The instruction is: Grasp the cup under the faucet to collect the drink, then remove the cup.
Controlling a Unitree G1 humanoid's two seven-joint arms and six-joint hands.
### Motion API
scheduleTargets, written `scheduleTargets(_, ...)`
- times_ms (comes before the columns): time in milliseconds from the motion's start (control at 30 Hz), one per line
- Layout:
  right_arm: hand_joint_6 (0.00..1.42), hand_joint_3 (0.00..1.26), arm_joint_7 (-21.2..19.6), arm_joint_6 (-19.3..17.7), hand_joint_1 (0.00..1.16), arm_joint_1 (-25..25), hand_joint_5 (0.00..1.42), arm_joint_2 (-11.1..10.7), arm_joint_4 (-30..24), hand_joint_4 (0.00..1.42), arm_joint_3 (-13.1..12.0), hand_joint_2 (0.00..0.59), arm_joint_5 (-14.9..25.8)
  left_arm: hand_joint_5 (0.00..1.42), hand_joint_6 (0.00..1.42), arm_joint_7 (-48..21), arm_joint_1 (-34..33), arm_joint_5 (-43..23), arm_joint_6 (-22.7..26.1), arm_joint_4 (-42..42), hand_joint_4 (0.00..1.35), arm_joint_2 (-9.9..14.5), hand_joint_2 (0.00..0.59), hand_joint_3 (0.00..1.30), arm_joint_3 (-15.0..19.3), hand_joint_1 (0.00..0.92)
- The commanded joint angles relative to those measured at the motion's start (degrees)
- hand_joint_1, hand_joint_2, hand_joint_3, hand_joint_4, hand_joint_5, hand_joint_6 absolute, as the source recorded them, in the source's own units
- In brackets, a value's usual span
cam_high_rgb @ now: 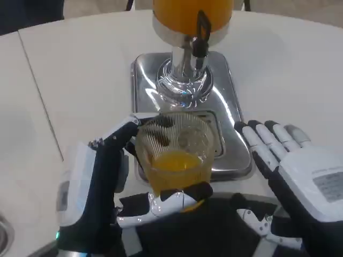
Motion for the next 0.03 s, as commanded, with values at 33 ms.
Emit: scheduleTargets(33,0.00,0.00,0.2,0.0,0.40,1.5,0.00,0.6,-1.6,0.00,0.3,0.462,-0.6,1.35,1.42,0.0,-0.1,-0.7,-1.0,-0.7,1.01,-0.8,0.000,1.17,-0.2,0.667)
